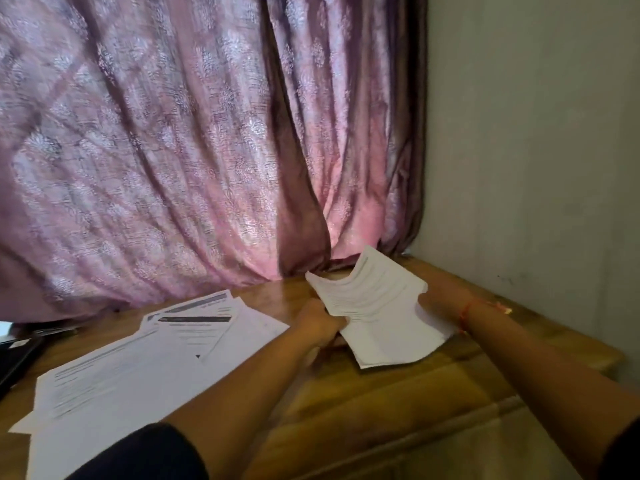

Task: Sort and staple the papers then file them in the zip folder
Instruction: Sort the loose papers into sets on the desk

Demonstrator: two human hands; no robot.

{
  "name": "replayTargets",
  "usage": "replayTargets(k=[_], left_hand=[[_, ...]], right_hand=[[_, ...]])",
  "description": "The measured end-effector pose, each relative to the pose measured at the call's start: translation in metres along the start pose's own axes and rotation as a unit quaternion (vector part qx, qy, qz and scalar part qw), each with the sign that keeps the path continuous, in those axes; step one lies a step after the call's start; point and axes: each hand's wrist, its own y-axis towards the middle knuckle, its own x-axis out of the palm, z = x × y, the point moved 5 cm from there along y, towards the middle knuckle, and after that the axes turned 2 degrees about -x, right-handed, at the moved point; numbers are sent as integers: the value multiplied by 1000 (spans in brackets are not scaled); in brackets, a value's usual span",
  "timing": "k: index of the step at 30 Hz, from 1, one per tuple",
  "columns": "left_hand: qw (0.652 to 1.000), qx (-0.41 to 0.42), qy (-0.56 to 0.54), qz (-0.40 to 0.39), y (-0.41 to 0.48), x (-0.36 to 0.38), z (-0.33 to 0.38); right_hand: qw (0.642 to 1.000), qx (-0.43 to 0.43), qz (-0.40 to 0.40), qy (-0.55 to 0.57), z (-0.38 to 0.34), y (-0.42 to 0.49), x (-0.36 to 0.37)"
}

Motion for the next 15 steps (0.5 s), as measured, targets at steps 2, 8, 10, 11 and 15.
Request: replayTargets(k=[2,8,10,11,15], left_hand=[[997,-17,74,20,6,14,-6],[957,19,278,81,-1,28,7],[968,-1,236,85,2,29,7],[977,-18,195,89,5,27,5],[990,-95,52,88,18,19,1]], right_hand=[[997,64,0,-42,23,-7,5],[992,84,-40,-82,41,-14,16],[992,88,-38,-84,39,-12,14],[992,87,-39,-83,39,-10,14],[993,85,-55,-67,42,0,16]])
